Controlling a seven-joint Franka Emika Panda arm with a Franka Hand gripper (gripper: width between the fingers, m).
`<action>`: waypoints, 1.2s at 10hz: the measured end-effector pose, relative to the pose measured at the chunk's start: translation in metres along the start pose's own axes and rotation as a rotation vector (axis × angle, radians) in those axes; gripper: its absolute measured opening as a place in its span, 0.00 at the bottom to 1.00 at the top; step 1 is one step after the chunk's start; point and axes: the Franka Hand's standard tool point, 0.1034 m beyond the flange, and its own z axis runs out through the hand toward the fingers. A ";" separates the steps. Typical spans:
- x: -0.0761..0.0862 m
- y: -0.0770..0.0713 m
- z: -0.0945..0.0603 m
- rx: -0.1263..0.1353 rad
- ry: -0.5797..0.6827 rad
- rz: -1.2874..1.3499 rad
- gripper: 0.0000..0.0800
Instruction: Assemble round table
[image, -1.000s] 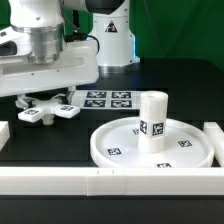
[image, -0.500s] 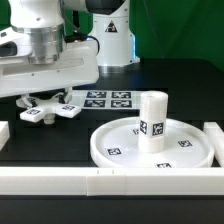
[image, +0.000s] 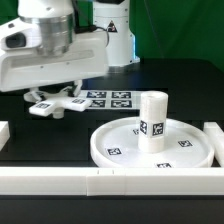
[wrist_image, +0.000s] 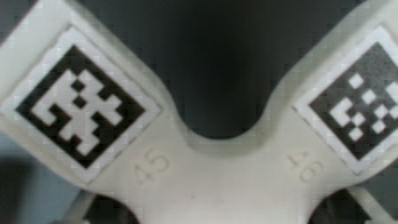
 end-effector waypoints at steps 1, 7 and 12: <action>0.010 -0.013 -0.009 0.007 -0.006 0.038 0.56; 0.103 -0.064 -0.070 0.011 0.001 0.116 0.56; 0.127 -0.071 -0.075 0.005 0.012 0.124 0.56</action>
Offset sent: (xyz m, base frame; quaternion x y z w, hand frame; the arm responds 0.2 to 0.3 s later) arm 0.0351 0.0472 0.0362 0.0093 -0.0148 0.0453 0.9988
